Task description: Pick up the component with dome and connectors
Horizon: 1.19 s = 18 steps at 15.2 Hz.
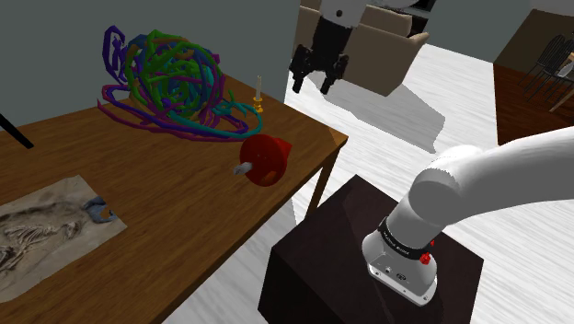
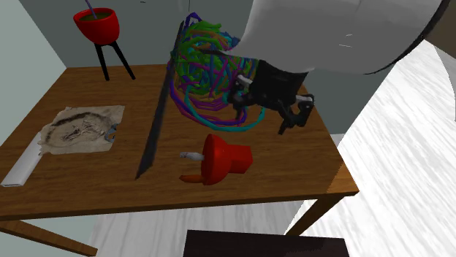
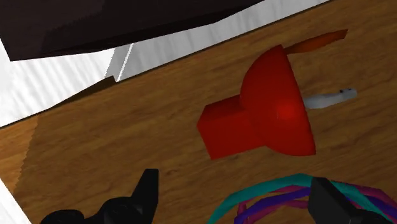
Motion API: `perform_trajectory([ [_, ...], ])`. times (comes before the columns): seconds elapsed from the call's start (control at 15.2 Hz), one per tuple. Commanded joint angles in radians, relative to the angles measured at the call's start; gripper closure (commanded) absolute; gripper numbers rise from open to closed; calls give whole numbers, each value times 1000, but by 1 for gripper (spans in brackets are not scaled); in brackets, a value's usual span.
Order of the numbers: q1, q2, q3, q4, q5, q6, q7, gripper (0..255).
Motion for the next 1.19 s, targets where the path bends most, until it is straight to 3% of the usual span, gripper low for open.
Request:
perform_trajectory([
  [0.0, -18, 59, 16, -16, 33, 43, 79, 0],
  [0.73, -62, 381, 80, -99, 258, 307, 443, 0],
  [1.12, -56, 442, 86, -129, 286, 392, 429, 0],
])
